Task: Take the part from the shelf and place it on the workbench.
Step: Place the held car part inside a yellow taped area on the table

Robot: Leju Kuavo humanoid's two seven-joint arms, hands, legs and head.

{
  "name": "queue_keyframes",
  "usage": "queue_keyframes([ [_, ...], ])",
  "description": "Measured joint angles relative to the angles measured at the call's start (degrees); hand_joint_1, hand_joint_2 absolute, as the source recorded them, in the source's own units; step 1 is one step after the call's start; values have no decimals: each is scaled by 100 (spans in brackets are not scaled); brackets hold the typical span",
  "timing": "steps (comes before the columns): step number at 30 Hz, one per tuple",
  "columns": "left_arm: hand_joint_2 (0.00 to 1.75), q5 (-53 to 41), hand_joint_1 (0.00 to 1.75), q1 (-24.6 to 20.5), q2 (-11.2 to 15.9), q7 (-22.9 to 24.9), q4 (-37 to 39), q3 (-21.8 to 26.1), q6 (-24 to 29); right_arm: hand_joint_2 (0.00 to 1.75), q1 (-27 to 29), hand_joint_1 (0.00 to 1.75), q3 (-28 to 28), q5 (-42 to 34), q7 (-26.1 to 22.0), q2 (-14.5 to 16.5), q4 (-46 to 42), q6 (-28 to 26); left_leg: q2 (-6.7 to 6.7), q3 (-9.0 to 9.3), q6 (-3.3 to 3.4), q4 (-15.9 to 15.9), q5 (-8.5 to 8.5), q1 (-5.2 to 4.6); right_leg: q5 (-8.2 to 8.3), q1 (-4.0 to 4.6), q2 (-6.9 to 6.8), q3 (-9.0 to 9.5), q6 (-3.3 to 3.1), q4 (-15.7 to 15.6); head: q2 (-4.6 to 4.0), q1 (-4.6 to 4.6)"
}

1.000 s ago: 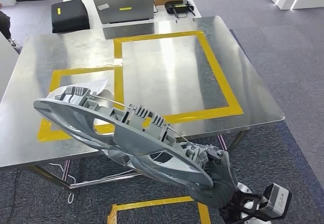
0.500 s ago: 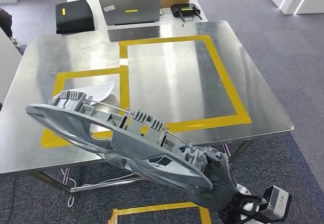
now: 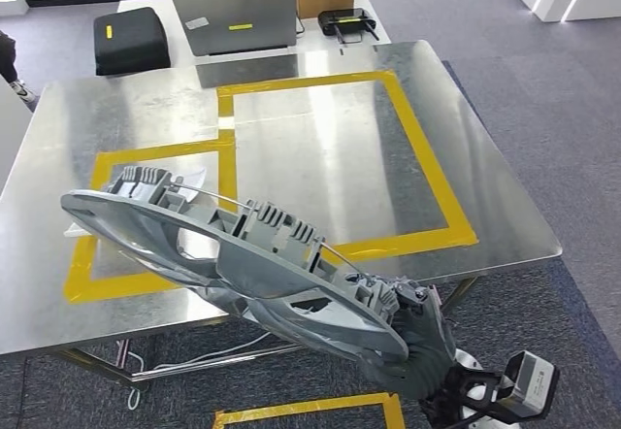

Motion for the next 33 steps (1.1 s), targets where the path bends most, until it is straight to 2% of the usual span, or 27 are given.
queue_keyframes([
  [4, 175, 1, 0, 0, -1, -2, 1, 0, 0, 175, -7, 175, -1, -2, -2, 0, 1, 0, 0, 45, 9, -70, -42, -12, -18, 11, 6, -1, 24, 12, 1, -10],
  [5, 175, 1, 0, 3, 0, -2, 0, 1, 1, 175, -7, 175, 1, -3, -2, 0, 0, -1, -1, 60, 36, -124, -51, -12, -16, 4, 6, 13, 55, -3, 1, -12],
  [6, 175, 2, 0, 4, -1, -3, -1, 2, 2, 175, -9, 175, 3, -3, -2, 0, -1, -1, -1, 89, 84, -189, -61, -5, -90, -4, 3, -58, 99, 130, 1, 0],
  [7, 175, 2, 0, 3, -2, -4, -1, 2, 3, 175, -9, 175, 5, -3, -3, 0, -2, -1, 0, 116, 136, -247, -73, 2, -210, -13, 1, -203, 145, 390, 1, 14],
  [9, 175, 2, 0, -1, -9, -4, -2, 1, 4, 175, -8, 175, 9, -4, -4, 0, -3, 0, 4, 159, 217, -295, -85, 11, -518, -21, -7, -704, 213, 1223, 1, 48],
  [10, 175, 2, 0, -3, -13, -4, -2, 0, 4, 175, -3, 175, 9, -4, -3, 0, -2, 0, 3, 175, 228, -295, -103, 8, -555, -21, -7, -911, 220, 1522, 1, 50],
  [11, 175, 2, 0, -2, -15, -4, -2, 0, 4, 175, 2, 175, 9, -2, -1, 0, -2, 0, -1, 201, 232, -295, -124, 6, -472, -20, -7, -1026, 220, 1617, 1, 50],
  [12, 175, 2, 0, -2, -15, -4, -2, 0, 4, 175, 4, 175, 9, -2, 1, 0, -1, 0, -7, 239, 230, -295, -149, 6, -278, -20, -8, -1023, 212, 1480, 1, 52],
  [14, 175, 2, 0, 0, -17, -4, -1, 1, 4, 175, 2, 175, 9, -2, 1, 0, -1, 0, -19, 329, 207, -297, -211, 5, 210, -13, -11, -762, 168, 771, 1, 50],
  [15, 175, 2, 0, -1, -18, -4, -1, 2, 4, 175, -2, 175, 9, -3, -1, 0, -2, 0, -23, 354, 183, -291, -243, -2, 346, -2, -12, -602, 138, 437, 0, 44],
  [16, 175, 2, 0, -1, -19, -4, -1, 2, 4, 175, -8, 175, 9, -3, -2, 0, -2, 0, -23, 361, 155, -288, -262, -9, 391, 11, -14, -491, 106, 217, 0, 37],
  [17, 175, 2, 0, -1, -20, -3, -1, 2, 4, 175, -9, 175, 9, -3, -2, 0, -3, 0, -19, 355, 126, -290, -272, -12, 360, 26, -10, -435, 77, 124, 1, 31],
  [20, 175, 2, 0, -7, -18, -3, -3, -1, 3, 175, 3, 175, 10, 0, 0, 0, -4, -1, -4, 370, 34, -280, -318, -13, 334, 11, 2, -369, -1, 16, 1, 25],
  [21, 175, 2, 0, -10, -14, -3, -4, -1, 3, 175, 0, 175, 8, -1, 0, 0, -4, -2, -2, 333, 2, -164, -397, -12, 334, -7, -4, -334, -27, -15, 1, 15],
  [22, 175, 2, 0, -11, -10, -4, -5, -2, 3, 175, -4, 175, 7, -2, -2, 0, -4, -2, -1, 230, -29, 75, -526, -6, 330, -24, -14, -298, -52, -41, 1, 4],
  [24, 175, 2, 0, -6, -5, -4, -5, -2, 3, 175, -10, 175, 4, -4, -5, 0, -4, -1, 0, -151, -77, 826, -843, 14, 305, -25, -28, -257, -86, -50, 0, -8],
  [25, 175, 2, 0, -2, -3, -3, -5, -2, 3, 175, -7, 175, 4, -2, -4, 0, -3, 0, 0, -337, -93, 1142, -928, 23, 292, -24, -30, -243, -93, -49, 0, -7],
  [26, 175, 2, 0, 1, -3, -3, -4, -2, 3, 175, -3, 175, 4, -1, -2, 0, -3, 0, 0, -445, -103, 1286, -904, 28, 277, -24, -29, -225, -96, -49, 0, -5],
  [27, 175, 2, 0, 2, -2, -3, -4, -2, 3, 175, 0, 175, 4, 0, 0, 0, -2, 0, 0, -448, -105, 1204, -759, 31, 260, -24, -24, -201, -92, -48, 0, -7],
  [29, 175, 2, 0, 2, 0, -2, -4, -1, 4, 175, 3, 175, 4, -1, 1, 0, -2, 0, 0, -196, -84, 533, -290, 35, 216, -25, -14, -137, -66, -47, 0, -6],
  [30, 175, 2, 0, 0, 1, -2, -3, -2, 3, 175, 0, 175, 4, -2, 0, 0, -2, -1, -1, -50, -68, 182, -127, 30, 190, -15, -8, -122, -39, -40, 0, -9],
  [31, 175, 2, 0, -2, -2, -1, -3, -2, 3, 175, -2, 175, 4, -2, -1, 0, -2, -1, -2, 55, -48, -75, -40, 31, 166, -2, -3, -119, -17, -24, 1, -9],
  [33, 175, 2, 0, 2, -8, 0, -2, -2, 3, 175, -4, 175, 7, -2, 1, 0, -2, -1, -7, 108, -27, -239, -41, 27, 148, 24, 5, -141, -11, -2, 1, 5],
])
